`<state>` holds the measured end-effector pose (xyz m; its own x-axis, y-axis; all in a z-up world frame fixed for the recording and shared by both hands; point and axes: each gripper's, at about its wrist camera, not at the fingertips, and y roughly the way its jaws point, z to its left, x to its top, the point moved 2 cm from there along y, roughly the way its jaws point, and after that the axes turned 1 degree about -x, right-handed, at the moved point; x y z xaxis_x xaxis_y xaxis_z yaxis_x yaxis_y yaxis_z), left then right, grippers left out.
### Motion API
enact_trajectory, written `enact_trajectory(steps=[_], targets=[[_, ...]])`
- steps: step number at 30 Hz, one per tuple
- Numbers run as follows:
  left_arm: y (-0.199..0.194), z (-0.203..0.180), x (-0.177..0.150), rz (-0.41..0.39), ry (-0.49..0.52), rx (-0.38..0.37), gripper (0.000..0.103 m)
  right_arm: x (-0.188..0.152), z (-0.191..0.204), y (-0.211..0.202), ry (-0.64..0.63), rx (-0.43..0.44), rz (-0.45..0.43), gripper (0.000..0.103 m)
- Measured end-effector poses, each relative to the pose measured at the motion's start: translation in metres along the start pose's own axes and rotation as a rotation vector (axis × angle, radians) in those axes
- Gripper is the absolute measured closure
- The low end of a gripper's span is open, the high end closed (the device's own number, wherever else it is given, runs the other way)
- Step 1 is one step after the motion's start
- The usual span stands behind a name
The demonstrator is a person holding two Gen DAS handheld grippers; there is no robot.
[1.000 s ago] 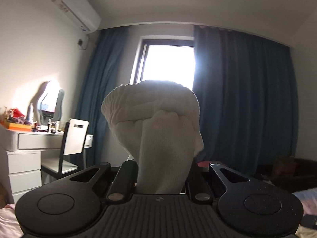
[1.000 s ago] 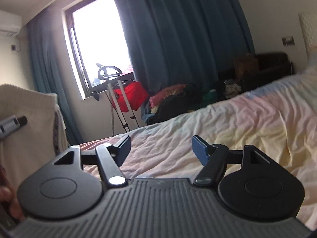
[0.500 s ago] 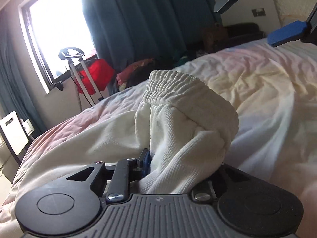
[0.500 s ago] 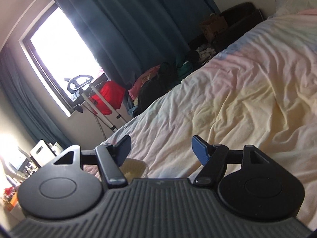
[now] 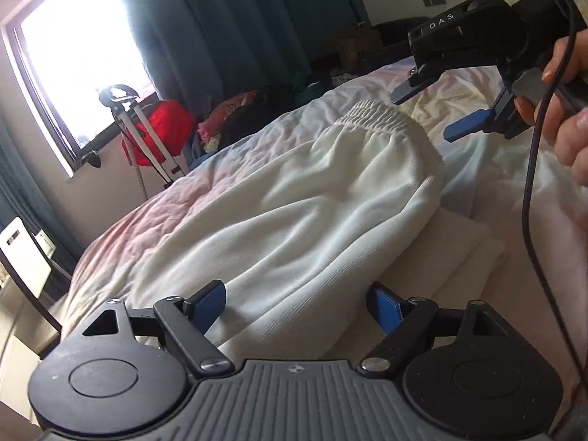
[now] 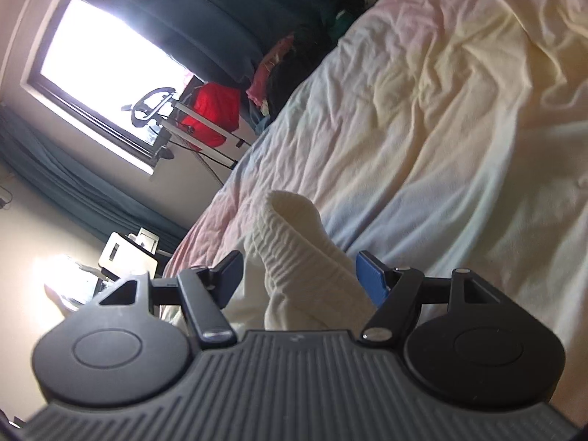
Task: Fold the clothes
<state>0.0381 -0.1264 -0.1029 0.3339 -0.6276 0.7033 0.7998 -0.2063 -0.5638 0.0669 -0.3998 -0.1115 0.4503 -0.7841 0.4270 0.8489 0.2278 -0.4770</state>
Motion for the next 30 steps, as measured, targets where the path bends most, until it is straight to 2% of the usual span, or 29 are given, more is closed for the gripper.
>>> enact_trajectory(steps=[2,3,5,7,8,10,14,16,18,19,20,23,25,28,30], targets=[[-0.001,0.015,-0.014,0.040,-0.079,-0.024,0.018,-0.007,-0.008,0.005,0.063,0.005,0.046,0.032],[-0.001,0.024,-0.022,0.061,-0.161,-0.050,0.020,-0.011,-0.012,0.008,0.093,0.012,0.073,0.032],[-0.017,0.032,-0.039,0.045,-0.276,-0.005,0.025,-0.018,-0.015,0.014,0.115,0.003,0.115,0.032],[-0.023,0.040,-0.048,0.055,-0.327,0.074,0.026,-0.024,-0.015,0.017,0.108,-0.028,0.128,0.032],[-0.027,0.043,-0.052,0.057,-0.350,0.076,0.026,-0.027,-0.015,0.018,0.110,-0.038,0.126,0.032],[-0.032,0.044,-0.053,0.055,-0.356,0.089,0.026,-0.033,-0.016,0.023,0.126,-0.049,0.138,0.027],[-0.039,0.048,-0.055,0.051,-0.337,0.097,0.026,-0.047,-0.017,0.040,0.164,-0.031,0.192,0.026],[-0.039,0.049,-0.056,0.049,-0.349,0.092,0.026,-0.050,-0.014,0.045,0.162,-0.023,0.176,0.025],[-0.038,0.049,-0.057,0.047,-0.360,0.089,0.026,-0.050,-0.007,0.046,0.107,-0.037,0.133,0.026],[-0.037,0.047,-0.059,0.045,-0.365,0.089,0.026,-0.050,-0.003,0.045,0.076,-0.045,0.110,0.032],[-0.037,0.048,-0.059,0.045,-0.367,0.090,0.025,-0.050,0.001,0.045,0.045,-0.053,0.087,0.045],[-0.037,0.053,-0.062,0.050,-0.392,0.093,0.024,-0.048,0.011,0.035,-0.022,-0.057,0.025,0.061],[-0.039,0.058,-0.063,0.049,-0.430,0.082,0.022,-0.046,0.021,0.021,-0.074,-0.032,-0.025,0.066],[-0.047,0.068,-0.065,0.034,-0.506,0.036,0.022,-0.044,0.035,-0.004,-0.110,0.015,-0.074,0.066],[-0.051,0.069,-0.066,0.043,-0.524,0.037,0.022,-0.047,0.033,-0.008,-0.105,-0.006,-0.057,0.066]])
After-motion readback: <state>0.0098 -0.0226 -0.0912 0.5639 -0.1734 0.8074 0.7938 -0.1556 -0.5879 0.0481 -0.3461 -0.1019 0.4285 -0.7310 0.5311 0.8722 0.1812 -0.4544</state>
